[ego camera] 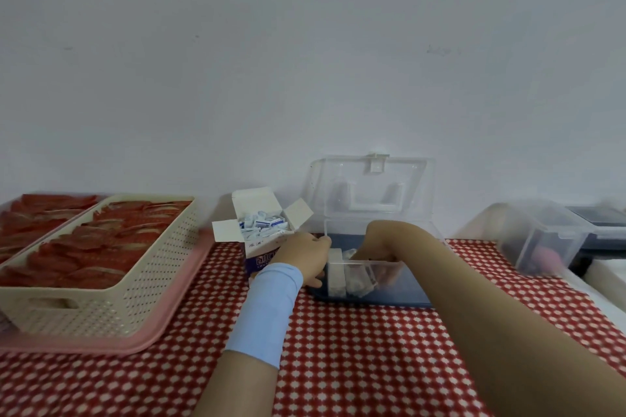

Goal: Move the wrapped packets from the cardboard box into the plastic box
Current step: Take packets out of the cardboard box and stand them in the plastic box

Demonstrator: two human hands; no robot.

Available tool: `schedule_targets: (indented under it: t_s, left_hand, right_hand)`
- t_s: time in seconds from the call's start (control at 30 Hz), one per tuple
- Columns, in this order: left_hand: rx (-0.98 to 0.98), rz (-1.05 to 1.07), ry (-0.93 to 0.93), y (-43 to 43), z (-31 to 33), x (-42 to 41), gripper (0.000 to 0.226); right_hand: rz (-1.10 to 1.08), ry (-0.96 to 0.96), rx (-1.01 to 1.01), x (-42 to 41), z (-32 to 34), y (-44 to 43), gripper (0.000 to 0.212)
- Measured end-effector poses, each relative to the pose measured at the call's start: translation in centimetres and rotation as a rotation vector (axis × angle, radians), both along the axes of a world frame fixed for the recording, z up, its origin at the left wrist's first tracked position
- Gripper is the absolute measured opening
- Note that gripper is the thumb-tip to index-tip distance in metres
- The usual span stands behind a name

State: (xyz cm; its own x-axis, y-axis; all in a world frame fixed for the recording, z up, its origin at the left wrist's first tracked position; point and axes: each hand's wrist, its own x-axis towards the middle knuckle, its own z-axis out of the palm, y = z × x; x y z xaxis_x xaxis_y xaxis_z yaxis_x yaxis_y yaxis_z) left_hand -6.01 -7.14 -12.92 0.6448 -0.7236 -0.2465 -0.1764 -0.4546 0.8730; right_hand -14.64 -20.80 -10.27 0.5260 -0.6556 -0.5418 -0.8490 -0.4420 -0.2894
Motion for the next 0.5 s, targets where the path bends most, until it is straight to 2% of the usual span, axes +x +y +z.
schedule_targets:
  t_s: [0.1,0.27,0.33,0.5]
  left_hand:
    - [0.002,-0.001,-0.017,-0.10,0.04,0.04,0.024]
    - [0.007,-0.007,0.015,-0.17,0.25,0.10,0.026]
    - [0.000,-0.012,0.032,-0.12,0.25,0.11,0.023]
    - [-0.007,-0.026,-0.001,0.08,0.28,-0.01,0.023]
  right_hand:
    - [-0.081,-0.064,0.053,-0.37,0.18,-0.35,0.028]
    - [-0.002,-0.175,-0.056,-0.19,-0.25,0.20,0.016]
    - [0.020,-0.127,-0.112,-0.25,-0.19,0.31,0.019]
    - [-0.037,-0.127,-0.013,-0.67,-0.04,0.20,0.016]
